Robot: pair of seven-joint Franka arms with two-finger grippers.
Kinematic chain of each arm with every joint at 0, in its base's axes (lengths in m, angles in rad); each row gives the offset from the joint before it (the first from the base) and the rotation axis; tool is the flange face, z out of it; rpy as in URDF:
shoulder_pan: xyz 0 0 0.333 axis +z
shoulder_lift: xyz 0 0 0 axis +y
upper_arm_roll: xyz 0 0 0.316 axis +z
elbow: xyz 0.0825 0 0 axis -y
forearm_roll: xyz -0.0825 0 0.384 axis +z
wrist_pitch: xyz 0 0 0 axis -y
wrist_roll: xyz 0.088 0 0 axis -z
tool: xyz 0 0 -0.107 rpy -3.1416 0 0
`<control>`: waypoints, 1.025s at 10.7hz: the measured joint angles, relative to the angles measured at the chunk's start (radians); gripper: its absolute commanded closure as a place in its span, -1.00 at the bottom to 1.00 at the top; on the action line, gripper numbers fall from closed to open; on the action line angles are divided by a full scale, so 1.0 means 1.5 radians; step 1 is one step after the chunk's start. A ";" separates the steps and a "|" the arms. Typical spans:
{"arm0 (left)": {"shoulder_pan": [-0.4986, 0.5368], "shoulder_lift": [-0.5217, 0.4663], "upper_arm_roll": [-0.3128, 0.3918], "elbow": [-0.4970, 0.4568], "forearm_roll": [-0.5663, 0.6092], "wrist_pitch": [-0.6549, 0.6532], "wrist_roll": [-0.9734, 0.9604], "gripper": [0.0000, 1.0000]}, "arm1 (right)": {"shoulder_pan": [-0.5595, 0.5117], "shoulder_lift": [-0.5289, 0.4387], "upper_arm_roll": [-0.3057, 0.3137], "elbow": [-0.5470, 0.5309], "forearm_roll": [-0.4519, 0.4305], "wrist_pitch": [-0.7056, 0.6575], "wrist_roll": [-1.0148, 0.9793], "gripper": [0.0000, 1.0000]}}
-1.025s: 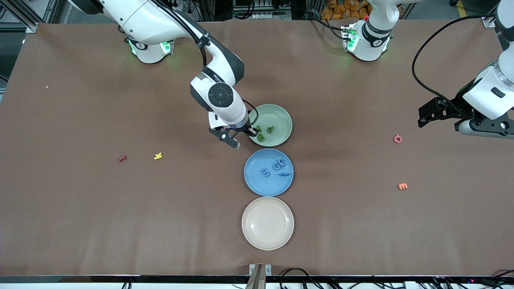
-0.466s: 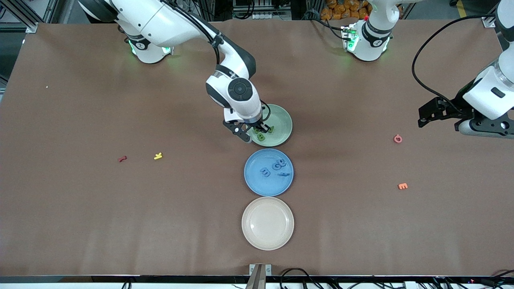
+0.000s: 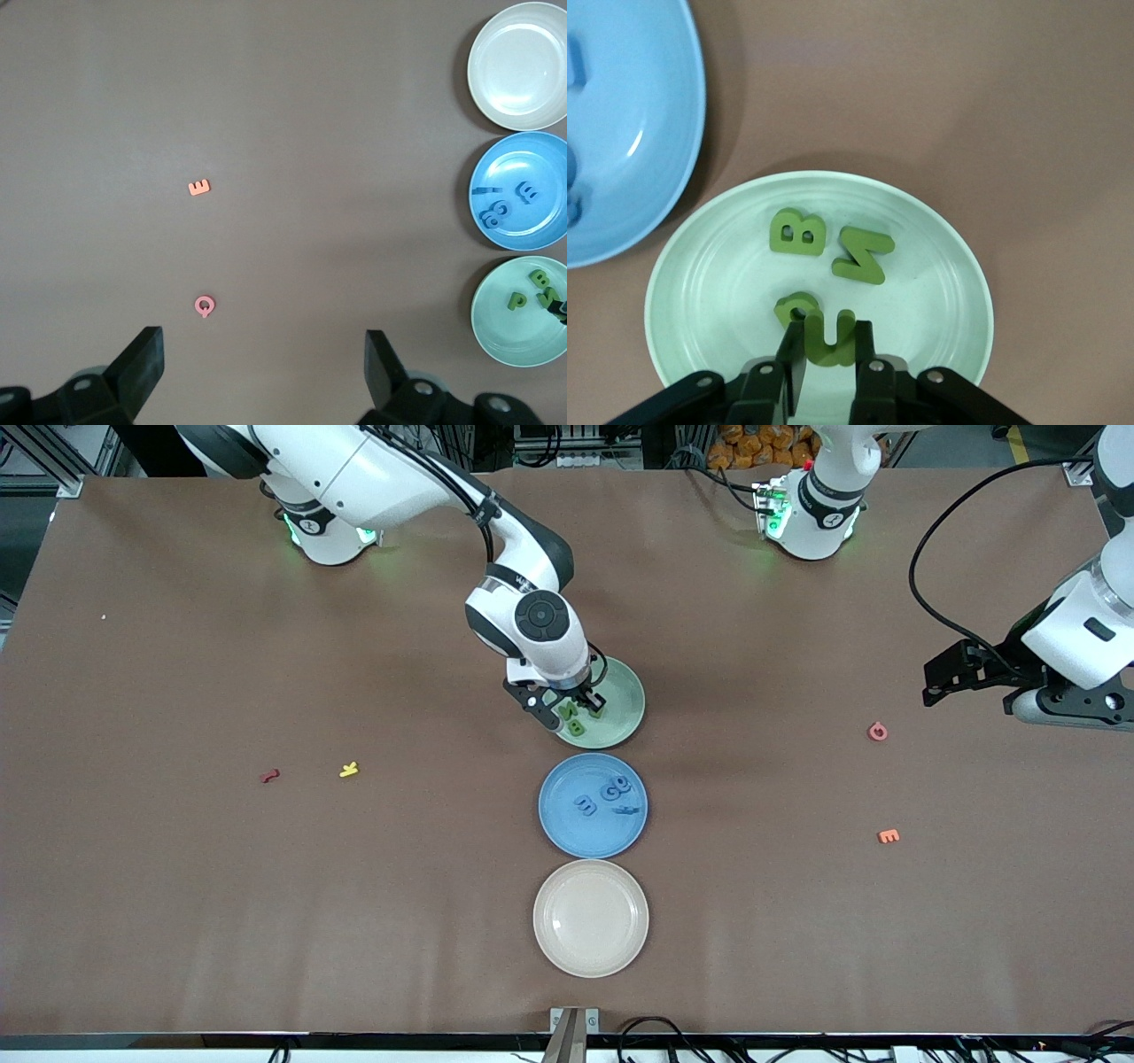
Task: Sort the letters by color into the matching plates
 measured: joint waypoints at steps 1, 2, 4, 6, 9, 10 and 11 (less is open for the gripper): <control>0.000 0.000 0.000 0.000 0.000 0.000 0.000 -1.00 | -0.001 0.002 0.000 0.000 0.001 0.011 0.050 -0.93; 0.000 0.000 0.000 0.000 0.000 0.000 0.000 -1.00 | -0.001 0.005 0.002 0.000 0.001 0.022 0.097 -1.00; 0.000 0.000 0.000 0.000 0.000 0.000 0.000 -1.00 | -0.001 0.011 0.006 0.002 0.000 0.028 0.129 -1.00; 0.000 0.000 0.000 0.000 0.000 0.000 0.000 -1.00 | -0.002 0.012 0.010 0.006 -0.017 0.029 0.131 -1.00; 0.000 0.000 0.000 0.000 0.000 0.000 0.000 -1.00 | -0.017 0.012 0.032 0.030 -0.049 0.000 0.126 -1.00; 0.000 0.000 0.000 0.000 0.000 0.000 0.000 -1.00 | -0.026 0.012 0.040 0.038 -0.052 -0.009 0.115 -1.00; 0.000 0.000 0.000 0.000 0.000 0.000 0.000 -1.00 | -0.032 0.012 0.044 0.044 -0.053 -0.011 0.106 -1.00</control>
